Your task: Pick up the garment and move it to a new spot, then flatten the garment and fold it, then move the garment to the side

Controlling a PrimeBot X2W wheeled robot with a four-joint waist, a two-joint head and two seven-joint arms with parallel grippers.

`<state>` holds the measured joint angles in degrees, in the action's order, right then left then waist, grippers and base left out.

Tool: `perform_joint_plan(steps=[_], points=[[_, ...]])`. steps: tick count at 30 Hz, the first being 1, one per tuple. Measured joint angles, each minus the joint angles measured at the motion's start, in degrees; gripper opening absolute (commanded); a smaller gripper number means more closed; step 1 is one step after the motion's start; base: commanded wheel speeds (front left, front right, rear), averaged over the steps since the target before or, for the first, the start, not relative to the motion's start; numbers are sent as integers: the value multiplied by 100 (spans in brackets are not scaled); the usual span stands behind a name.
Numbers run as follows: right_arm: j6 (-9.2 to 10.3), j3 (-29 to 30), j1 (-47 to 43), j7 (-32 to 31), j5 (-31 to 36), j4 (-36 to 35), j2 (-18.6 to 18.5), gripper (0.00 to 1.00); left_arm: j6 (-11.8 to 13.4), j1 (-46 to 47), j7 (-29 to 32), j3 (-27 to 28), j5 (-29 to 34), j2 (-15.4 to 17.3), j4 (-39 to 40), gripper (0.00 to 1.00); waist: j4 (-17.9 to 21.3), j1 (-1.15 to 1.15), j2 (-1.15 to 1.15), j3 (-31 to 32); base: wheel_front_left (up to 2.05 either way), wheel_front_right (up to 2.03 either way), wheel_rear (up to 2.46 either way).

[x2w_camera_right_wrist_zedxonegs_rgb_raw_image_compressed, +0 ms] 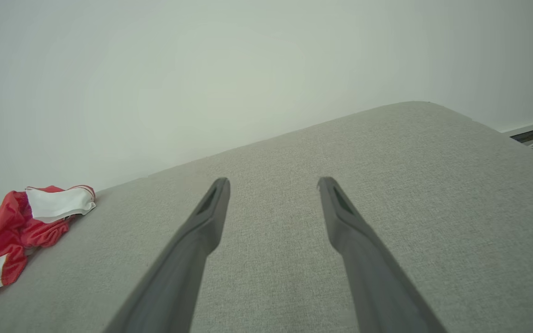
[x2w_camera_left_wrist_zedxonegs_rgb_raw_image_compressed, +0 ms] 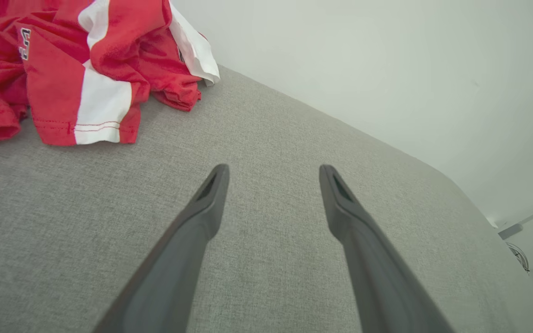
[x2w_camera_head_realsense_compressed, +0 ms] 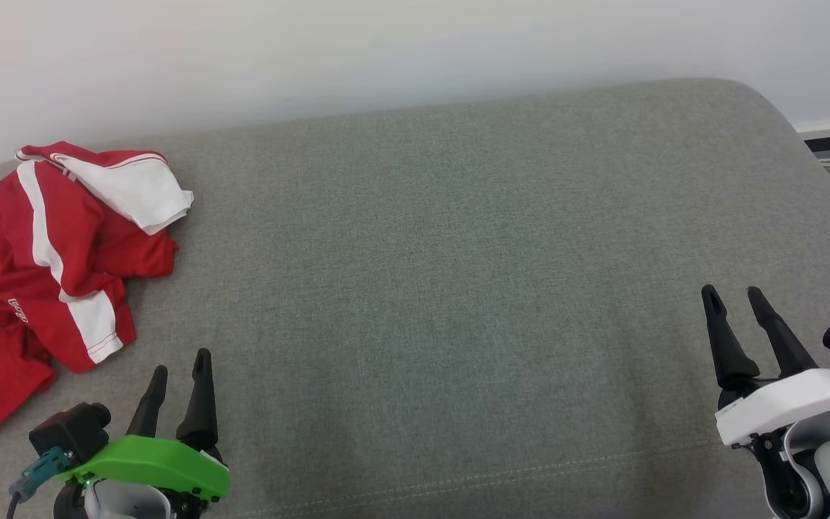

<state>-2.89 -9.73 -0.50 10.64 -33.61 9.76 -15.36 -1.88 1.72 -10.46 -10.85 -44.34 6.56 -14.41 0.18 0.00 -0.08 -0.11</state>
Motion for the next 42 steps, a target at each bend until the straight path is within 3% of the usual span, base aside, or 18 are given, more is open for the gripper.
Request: perform_joint_plan(steps=[22,42], points=[[54,-138,48,331,1667,3,-125,100,22,2,-374,-25,1770,-15,14,100,-14,0,0,6,0,0,0],[-5,87,79,371,1701,37,-68,100,-73,2,-379,146,2001,-66,-21,100,-6,0,0,6,0,0,0]])
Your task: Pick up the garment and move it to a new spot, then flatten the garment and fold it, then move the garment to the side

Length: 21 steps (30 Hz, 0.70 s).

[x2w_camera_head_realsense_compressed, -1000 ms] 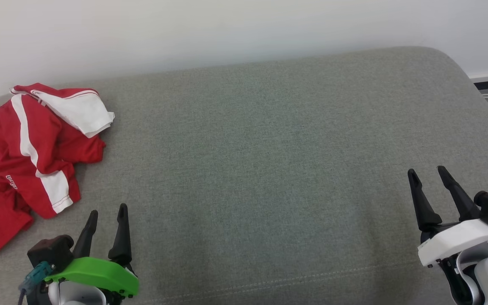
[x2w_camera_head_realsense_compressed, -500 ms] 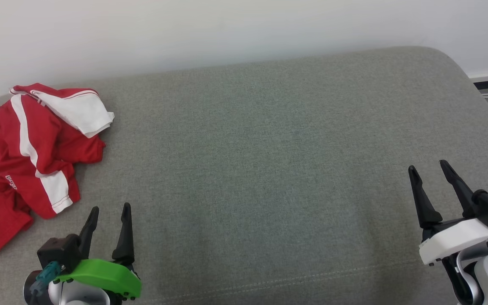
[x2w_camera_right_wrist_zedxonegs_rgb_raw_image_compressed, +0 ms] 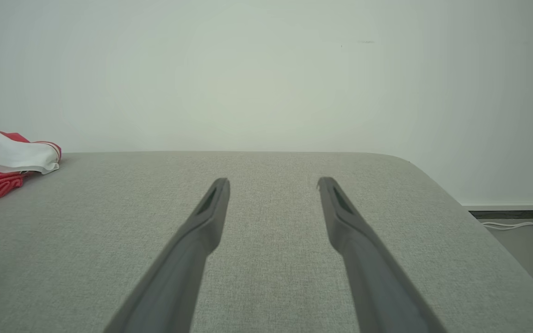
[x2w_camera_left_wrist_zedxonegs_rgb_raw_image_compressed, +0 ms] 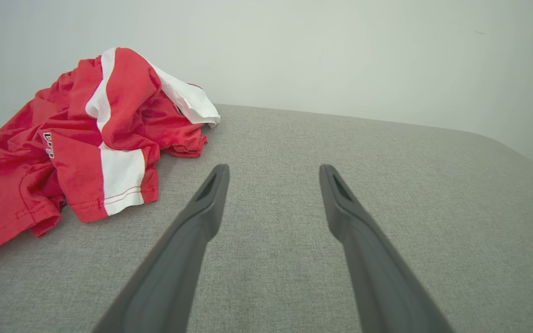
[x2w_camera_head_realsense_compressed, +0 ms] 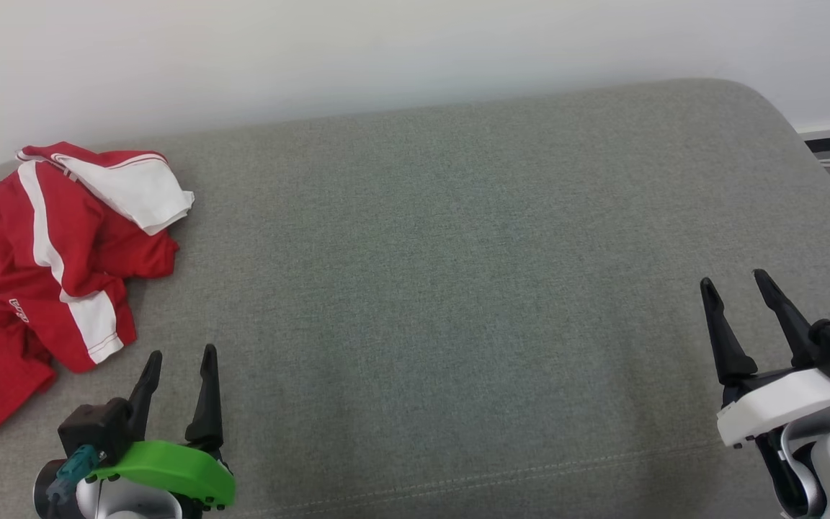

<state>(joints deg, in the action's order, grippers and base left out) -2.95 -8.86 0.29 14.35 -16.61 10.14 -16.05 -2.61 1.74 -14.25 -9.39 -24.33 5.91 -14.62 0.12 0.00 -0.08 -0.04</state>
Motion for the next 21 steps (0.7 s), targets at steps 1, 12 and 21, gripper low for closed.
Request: perform_joint_plan(steps=[1,12,21], points=[[0,9,10,0,0,4,3,100,-10,0,0,5,8,-2,-3,100,1,0,0,1,0,0,0],[-57,37,32,0,5,40,46,100,-74,1,0,74,90,-81,-59,100,11,0,0,4,0,0,0],[-120,-70,64,0,65,-25,175,100,-31,216,0,508,104,133,-69,100,138,0,0,-92,0,0,0]])
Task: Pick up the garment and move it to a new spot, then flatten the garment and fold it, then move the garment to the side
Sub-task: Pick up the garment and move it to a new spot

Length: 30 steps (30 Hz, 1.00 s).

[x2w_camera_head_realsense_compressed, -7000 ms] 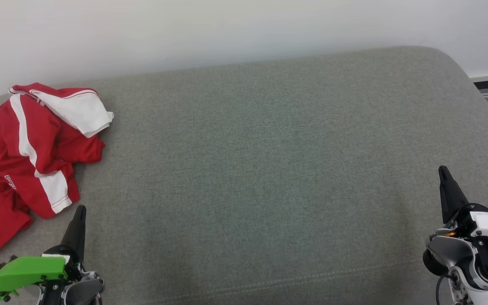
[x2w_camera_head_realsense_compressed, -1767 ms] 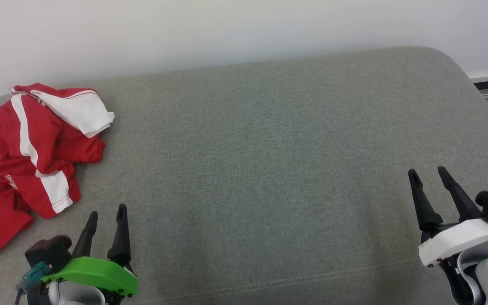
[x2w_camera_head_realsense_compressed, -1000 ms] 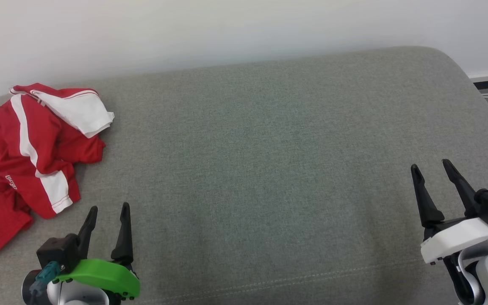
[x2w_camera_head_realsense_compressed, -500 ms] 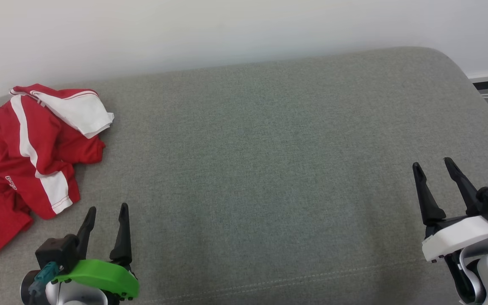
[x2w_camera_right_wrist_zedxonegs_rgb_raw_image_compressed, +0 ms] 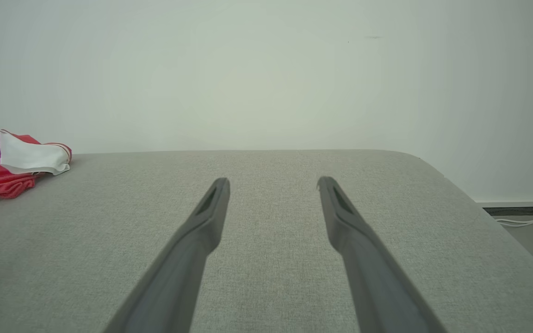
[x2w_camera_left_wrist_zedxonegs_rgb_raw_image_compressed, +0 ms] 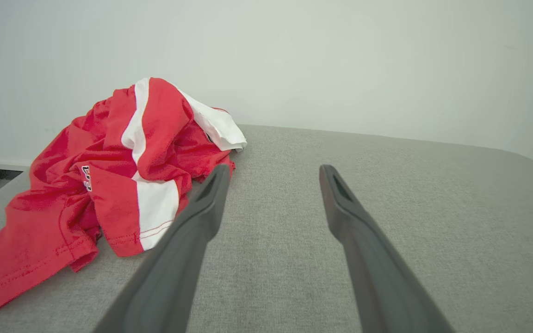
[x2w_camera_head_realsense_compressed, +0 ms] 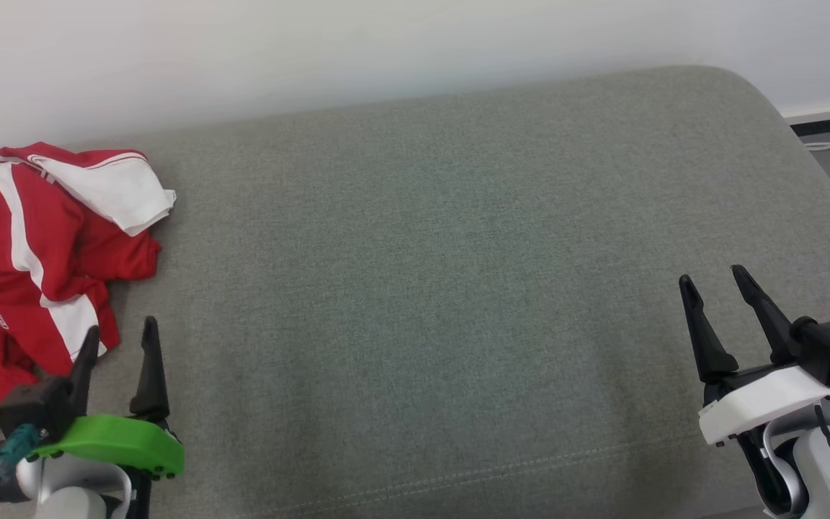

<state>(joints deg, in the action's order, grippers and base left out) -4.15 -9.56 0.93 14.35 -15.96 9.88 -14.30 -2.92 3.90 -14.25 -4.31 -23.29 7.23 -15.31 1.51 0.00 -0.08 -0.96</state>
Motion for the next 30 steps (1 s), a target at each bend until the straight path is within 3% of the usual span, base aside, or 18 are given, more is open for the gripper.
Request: perform_joint_plan(steps=[6,20,30], points=[[-38,-4,130,1,3,-145,62,100,152,466,22,248,73,386,-112,100,150,0,0,-184,0,0,0],[-90,-1,516,7,42,-409,198,100,608,1833,1170,746,350,1466,-936,100,689,0,0,-836,0,0,0],[-134,82,593,8,42,-422,305,100,757,2287,1646,980,350,1740,-1537,100,1242,0,0,-1239,0,0,0]])
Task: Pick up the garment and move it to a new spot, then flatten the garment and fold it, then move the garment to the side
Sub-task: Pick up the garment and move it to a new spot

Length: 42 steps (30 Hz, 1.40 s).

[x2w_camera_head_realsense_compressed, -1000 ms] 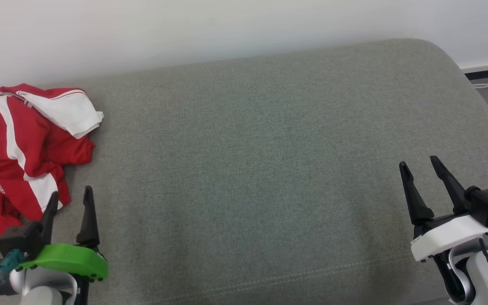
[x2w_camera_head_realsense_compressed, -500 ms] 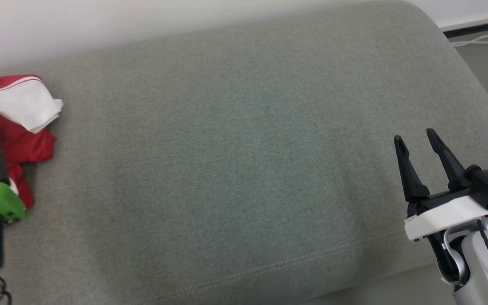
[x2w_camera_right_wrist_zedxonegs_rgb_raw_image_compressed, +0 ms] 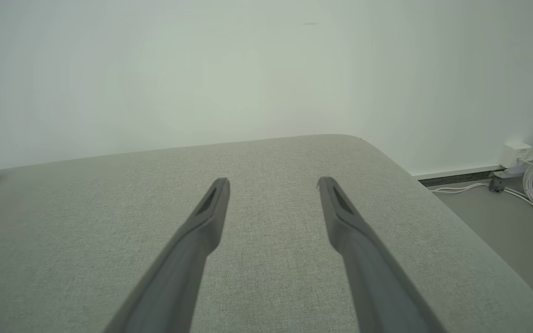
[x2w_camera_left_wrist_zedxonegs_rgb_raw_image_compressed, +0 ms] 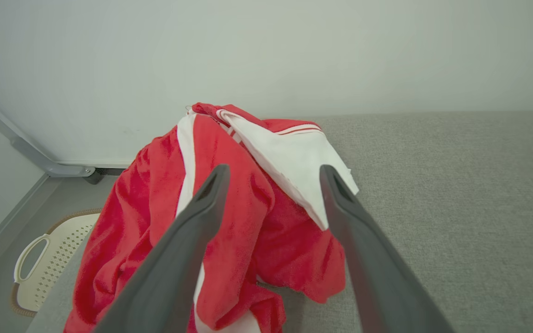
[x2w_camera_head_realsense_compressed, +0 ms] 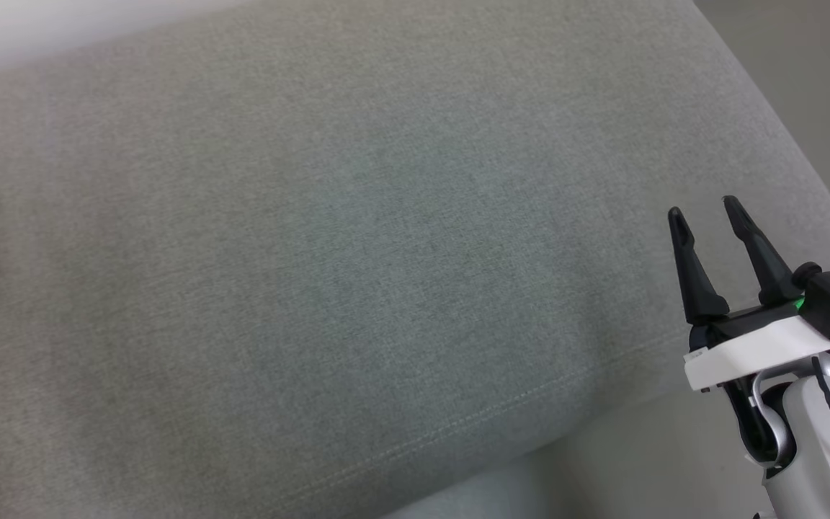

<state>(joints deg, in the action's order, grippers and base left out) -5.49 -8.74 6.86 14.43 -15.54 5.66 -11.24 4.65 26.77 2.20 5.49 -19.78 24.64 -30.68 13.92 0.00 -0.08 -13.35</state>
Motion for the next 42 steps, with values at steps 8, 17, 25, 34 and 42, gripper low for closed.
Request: perform_joint_plan(steps=[8,17,25,34,42], points=[[-5,98,2,0,0,-4,35,100,91,270,130,-3,305,219,-285,100,236,0,0,-275,0,0,0],[-52,176,2,0,0,-5,53,100,152,609,230,144,567,368,-658,100,240,0,0,-532,0,0,0],[-62,144,4,0,1,-2,80,100,201,614,230,223,740,372,-961,100,182,0,0,-563,0,0,0],[-104,144,7,0,55,25,107,100,202,753,183,336,738,232,-1104,0,142,0,0,-558,0,0,0],[-105,276,7,0,56,100,159,100,242,1102,-201,-18,1001,112,-809,0,57,0,0,-455,0,0,0]])
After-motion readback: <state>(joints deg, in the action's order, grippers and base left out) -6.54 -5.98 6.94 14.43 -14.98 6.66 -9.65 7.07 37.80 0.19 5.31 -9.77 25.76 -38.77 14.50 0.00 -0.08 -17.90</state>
